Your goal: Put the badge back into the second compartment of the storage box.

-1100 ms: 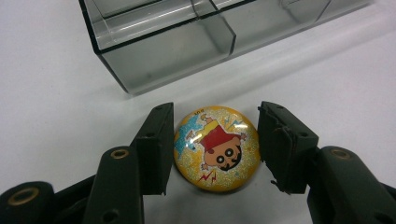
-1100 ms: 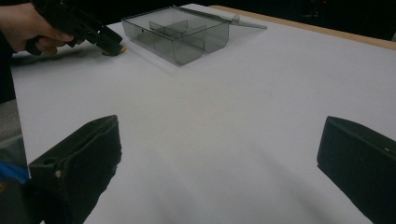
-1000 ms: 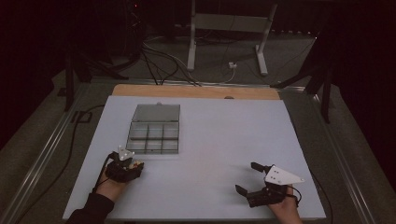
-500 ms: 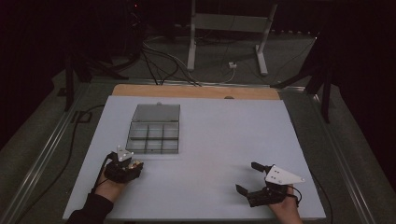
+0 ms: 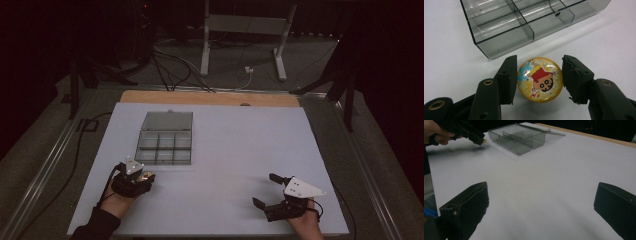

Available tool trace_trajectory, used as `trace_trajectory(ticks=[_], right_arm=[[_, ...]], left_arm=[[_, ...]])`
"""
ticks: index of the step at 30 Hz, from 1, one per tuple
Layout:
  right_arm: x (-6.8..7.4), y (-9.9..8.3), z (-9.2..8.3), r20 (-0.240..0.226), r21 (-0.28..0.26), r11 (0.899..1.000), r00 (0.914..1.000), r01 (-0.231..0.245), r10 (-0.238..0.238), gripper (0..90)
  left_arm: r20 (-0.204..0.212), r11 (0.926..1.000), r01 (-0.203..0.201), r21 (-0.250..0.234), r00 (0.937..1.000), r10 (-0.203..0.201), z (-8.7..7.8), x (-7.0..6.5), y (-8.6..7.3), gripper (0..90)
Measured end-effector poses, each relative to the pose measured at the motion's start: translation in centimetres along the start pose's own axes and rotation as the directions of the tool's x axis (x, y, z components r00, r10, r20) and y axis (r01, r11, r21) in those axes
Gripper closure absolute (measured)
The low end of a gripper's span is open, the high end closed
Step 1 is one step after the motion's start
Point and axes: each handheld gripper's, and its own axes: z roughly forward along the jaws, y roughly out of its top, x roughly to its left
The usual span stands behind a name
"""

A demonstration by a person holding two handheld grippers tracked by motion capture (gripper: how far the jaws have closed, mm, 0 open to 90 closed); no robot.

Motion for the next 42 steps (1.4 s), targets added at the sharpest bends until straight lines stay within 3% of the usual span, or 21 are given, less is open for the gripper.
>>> trace_trajectory(ticks=[19, 34, 42], right_arm=[[0.0, 0.0, 0.1, 0.0, 0.003, 1.0, 1.0, -0.008, 0.008, 0.0], [0.0, 0.0, 0.1, -0.001, 0.002, 1.0, 1.0, -0.009, 0.009, 0.0], [0.0, -0.1, 0.1, -0.002, 0.003, 1.0, 1.0, -0.007, 0.007, 0.0]], left_arm=[[0.034, 0.9996, -0.026, -0.01, 0.9991, 0.027, -1.0, -0.3, 1.4, 48.8], [0.079, 0.9992, -0.033, -0.021, 0.9963, 0.034, -0.5, -0.2, 2.8, 48.9], [0.081, 0.9986, -0.041, -0.032, 0.9958, 0.043, -0.2, -0.1, 3.8, 48.8]])
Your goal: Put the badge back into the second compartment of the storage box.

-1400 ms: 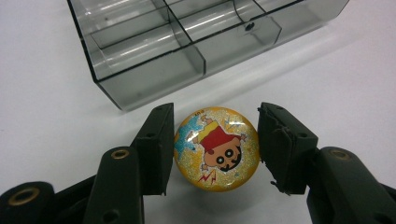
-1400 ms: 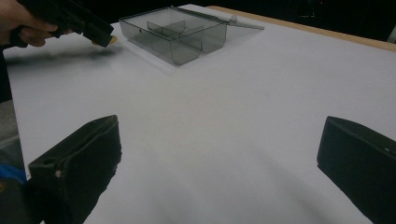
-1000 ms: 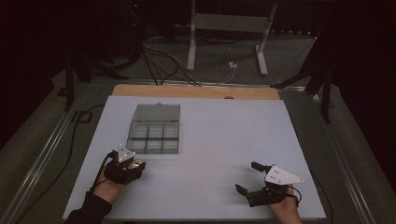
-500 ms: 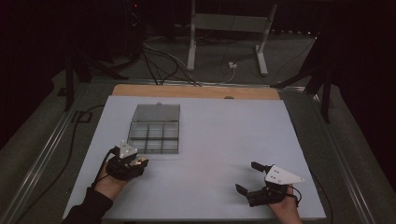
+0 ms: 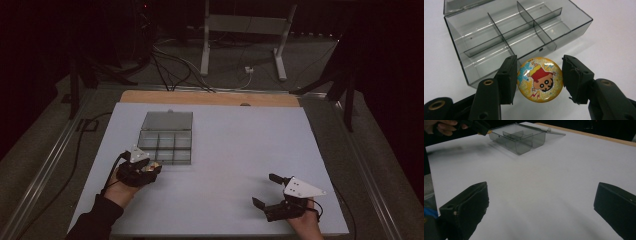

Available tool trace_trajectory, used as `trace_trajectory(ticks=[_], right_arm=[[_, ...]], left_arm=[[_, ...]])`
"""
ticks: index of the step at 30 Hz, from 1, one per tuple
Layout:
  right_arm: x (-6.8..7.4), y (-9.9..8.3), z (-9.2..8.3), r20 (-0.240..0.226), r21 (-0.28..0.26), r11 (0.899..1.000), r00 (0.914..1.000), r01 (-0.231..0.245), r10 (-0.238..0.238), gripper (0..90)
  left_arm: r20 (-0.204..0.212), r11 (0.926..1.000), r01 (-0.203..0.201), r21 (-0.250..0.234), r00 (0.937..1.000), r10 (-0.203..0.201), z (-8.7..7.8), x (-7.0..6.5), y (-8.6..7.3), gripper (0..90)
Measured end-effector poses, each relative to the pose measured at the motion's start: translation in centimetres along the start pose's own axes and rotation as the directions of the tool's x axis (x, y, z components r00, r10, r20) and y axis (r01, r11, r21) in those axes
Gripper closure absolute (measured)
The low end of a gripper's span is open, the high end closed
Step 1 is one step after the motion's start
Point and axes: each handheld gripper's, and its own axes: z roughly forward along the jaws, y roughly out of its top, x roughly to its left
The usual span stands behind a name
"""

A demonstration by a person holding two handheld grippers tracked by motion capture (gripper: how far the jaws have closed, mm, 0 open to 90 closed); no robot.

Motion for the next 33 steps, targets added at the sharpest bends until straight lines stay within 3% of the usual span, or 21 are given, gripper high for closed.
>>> trace_trajectory(ticks=[33], right_arm=[[0.1, 0.0, 0.0, -0.005, 0.003, 1.0, 1.0, 0.006, -0.006, 0.0]], left_arm=[[0.017, 0.9998, 0.017, -0.003, 0.9997, -0.017, 2.6, 1.3, 3.3, 48.9]])
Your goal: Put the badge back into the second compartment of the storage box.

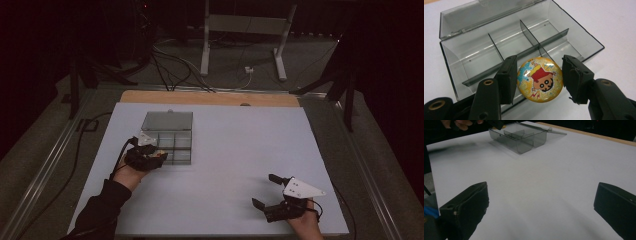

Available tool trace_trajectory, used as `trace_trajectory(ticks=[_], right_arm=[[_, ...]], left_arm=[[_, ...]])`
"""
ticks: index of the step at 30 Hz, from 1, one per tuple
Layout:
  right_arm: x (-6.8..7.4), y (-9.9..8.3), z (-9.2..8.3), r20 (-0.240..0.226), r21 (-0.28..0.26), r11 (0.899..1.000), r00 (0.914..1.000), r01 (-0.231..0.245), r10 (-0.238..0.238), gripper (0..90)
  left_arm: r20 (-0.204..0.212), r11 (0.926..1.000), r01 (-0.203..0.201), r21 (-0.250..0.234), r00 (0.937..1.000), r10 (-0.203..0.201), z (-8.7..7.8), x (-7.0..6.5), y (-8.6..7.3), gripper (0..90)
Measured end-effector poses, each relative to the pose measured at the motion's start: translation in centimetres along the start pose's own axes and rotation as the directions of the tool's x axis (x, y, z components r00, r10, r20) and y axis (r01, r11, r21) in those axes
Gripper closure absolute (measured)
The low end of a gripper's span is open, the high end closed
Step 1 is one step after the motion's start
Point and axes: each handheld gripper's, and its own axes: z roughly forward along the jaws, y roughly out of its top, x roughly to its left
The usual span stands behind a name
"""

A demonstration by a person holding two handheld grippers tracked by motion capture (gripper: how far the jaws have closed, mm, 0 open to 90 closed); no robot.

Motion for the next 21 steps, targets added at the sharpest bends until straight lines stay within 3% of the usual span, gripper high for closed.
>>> trace_trajectory(ticks=[21], right_arm=[[0.0, 0.0, 0.0, -0.005, 0.001, 1.0, 1.0, -0.002, 0.002, 0.0]], left_arm=[[-0.003, 0.9997, 0.024, 0.011, 0.9997, -0.024, 1.9, 0.9, 1.8, 48.8]])
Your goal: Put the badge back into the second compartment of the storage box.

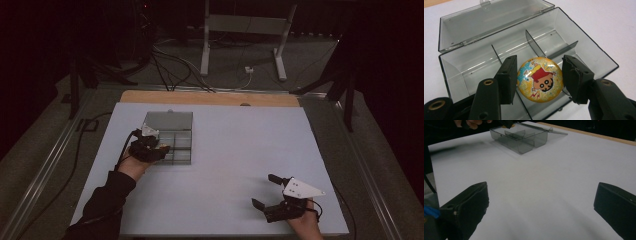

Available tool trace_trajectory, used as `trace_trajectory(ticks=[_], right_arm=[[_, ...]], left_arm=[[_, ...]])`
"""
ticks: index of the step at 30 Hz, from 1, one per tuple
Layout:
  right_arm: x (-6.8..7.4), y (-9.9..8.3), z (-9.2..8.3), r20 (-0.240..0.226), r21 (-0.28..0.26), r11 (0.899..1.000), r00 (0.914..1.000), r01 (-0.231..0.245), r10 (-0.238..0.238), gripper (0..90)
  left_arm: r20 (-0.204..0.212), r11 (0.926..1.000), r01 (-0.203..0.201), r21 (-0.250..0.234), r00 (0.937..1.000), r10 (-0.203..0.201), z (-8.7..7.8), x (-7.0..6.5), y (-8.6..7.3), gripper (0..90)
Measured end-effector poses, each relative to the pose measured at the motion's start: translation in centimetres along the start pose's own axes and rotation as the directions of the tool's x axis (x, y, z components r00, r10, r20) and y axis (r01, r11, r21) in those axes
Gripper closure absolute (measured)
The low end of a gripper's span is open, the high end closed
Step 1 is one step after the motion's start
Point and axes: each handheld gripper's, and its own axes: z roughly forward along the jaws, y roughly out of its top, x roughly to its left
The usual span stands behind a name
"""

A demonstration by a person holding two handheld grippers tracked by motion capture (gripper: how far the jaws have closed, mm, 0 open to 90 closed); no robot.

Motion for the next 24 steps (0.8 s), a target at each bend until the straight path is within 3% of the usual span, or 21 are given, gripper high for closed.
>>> trace_trajectory(ticks=[24], right_arm=[[-0.1, -0.1, 0.1, -0.004, 0.005, 1.0, 1.0, -0.004, 0.004, 0.0]], left_arm=[[-0.013, 0.9992, 0.031, 0.025, 0.9994, -0.031, 2.2, 0.5, 1.9, 48.8]])
